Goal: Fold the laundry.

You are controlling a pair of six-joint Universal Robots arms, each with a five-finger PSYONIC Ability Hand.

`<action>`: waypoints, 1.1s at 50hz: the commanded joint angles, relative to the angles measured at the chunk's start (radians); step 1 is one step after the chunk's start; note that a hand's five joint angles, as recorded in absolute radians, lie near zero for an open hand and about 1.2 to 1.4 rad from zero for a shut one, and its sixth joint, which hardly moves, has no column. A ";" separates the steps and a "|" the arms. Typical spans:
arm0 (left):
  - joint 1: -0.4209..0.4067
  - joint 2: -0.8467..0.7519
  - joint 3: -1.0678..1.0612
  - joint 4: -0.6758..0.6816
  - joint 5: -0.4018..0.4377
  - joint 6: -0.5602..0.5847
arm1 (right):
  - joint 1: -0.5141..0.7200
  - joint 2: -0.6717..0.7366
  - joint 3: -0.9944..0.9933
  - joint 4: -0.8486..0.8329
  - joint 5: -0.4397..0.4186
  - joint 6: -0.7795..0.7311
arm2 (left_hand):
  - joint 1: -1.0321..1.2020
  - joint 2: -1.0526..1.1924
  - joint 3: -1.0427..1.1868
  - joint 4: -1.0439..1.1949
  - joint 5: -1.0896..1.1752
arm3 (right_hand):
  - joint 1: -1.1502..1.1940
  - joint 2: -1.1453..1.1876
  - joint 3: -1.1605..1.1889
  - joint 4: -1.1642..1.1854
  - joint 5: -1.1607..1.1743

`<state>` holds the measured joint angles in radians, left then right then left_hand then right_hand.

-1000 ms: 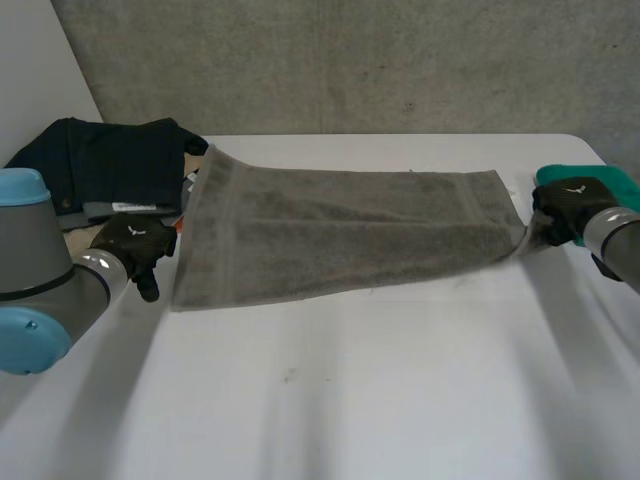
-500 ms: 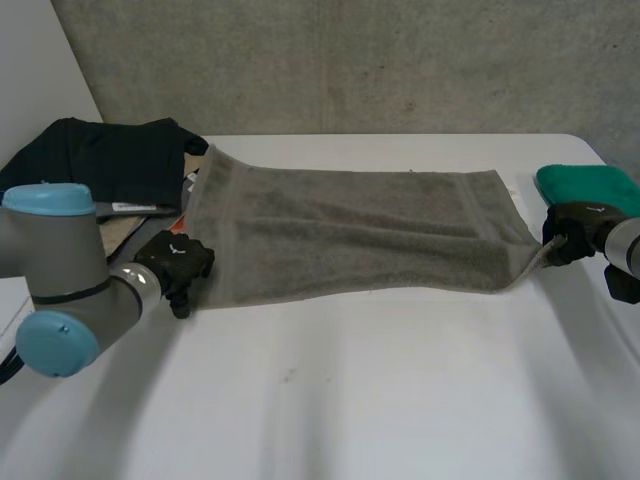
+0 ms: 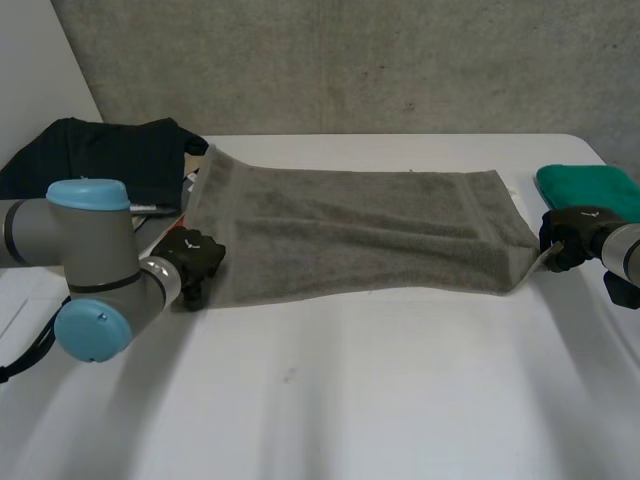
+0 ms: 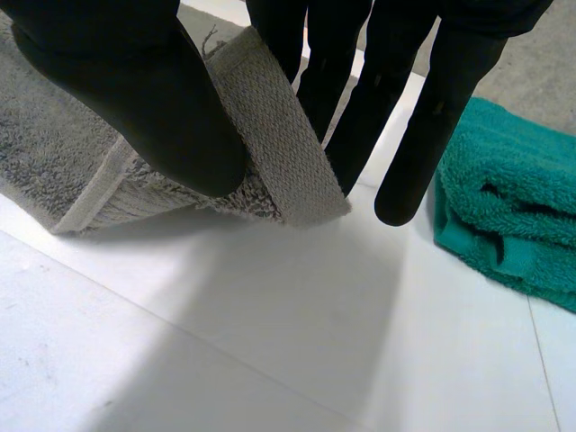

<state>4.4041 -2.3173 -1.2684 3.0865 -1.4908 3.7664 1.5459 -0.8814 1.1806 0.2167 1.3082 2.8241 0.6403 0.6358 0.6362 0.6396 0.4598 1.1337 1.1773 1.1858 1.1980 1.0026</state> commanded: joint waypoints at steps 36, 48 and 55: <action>0.093 0.352 -0.205 -0.284 -0.063 0.065 | -0.127 -0.208 0.076 0.370 -0.056 -0.331 | 0.756 0.760 0.760 0.757 0.762 | 0.263 0.219 0.210 0.198 0.219; 0.133 0.495 -0.368 -0.442 0.032 0.260 | -0.219 -0.228 0.097 0.626 -0.096 -0.533 | 0.756 0.760 0.760 0.757 0.762 | 0.263 0.219 0.210 0.198 0.219; 0.045 0.299 -0.073 -0.387 -0.069 0.084 | -0.129 -0.179 0.062 0.324 -0.083 -0.281 | 0.756 0.760 0.760 0.757 0.762 | 0.263 0.219 0.210 0.198 0.219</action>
<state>4.5094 -1.8824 -1.5510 2.6650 -1.4924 3.9783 1.3503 -1.0942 1.2658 0.7468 1.2137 2.3748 1.1480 1.1941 1.1875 1.1947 0.9828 1.1338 1.1773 1.1888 1.1983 1.0205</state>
